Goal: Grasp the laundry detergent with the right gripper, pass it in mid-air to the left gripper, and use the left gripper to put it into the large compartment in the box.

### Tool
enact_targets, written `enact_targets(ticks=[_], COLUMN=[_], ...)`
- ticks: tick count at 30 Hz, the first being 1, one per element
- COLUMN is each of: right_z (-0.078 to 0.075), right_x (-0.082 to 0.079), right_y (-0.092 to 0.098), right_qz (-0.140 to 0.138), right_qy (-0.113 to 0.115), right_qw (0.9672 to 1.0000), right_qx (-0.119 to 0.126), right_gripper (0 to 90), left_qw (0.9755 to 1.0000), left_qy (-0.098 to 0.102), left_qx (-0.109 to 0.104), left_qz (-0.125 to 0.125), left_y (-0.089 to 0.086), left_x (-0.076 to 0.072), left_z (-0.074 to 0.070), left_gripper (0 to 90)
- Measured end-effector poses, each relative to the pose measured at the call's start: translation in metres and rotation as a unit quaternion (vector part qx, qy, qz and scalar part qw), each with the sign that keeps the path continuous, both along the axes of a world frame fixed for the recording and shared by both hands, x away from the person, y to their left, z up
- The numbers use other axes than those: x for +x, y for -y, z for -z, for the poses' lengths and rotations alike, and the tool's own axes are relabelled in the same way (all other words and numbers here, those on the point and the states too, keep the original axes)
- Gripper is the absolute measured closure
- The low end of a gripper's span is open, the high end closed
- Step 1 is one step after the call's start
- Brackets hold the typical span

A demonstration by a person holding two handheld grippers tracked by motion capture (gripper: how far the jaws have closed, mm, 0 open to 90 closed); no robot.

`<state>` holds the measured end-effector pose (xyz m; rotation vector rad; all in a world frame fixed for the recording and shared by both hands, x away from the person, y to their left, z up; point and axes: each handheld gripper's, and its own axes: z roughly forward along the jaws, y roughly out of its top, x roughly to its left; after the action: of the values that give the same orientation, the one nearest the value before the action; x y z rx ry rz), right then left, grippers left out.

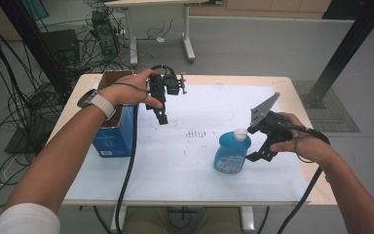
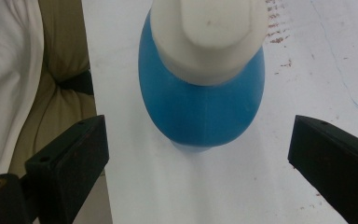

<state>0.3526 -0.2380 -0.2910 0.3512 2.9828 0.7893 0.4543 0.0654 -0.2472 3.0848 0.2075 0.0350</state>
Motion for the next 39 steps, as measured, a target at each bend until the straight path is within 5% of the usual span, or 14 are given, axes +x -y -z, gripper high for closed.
enact_targets(ticks=[39], right_z=[-0.0008], right_x=[0.0000], right_y=[-0.0030], right_qz=[-0.001], right_qy=[-0.003], right_qw=[1.0000], right_qx=[-0.006], right_gripper=[5.2], left_qw=[1.0000], left_qy=[0.001], left_qx=[-0.002], left_qz=[-0.003], left_y=[-0.0037], left_x=[-0.0005], left_z=[-0.0017], left_gripper=[10.6])
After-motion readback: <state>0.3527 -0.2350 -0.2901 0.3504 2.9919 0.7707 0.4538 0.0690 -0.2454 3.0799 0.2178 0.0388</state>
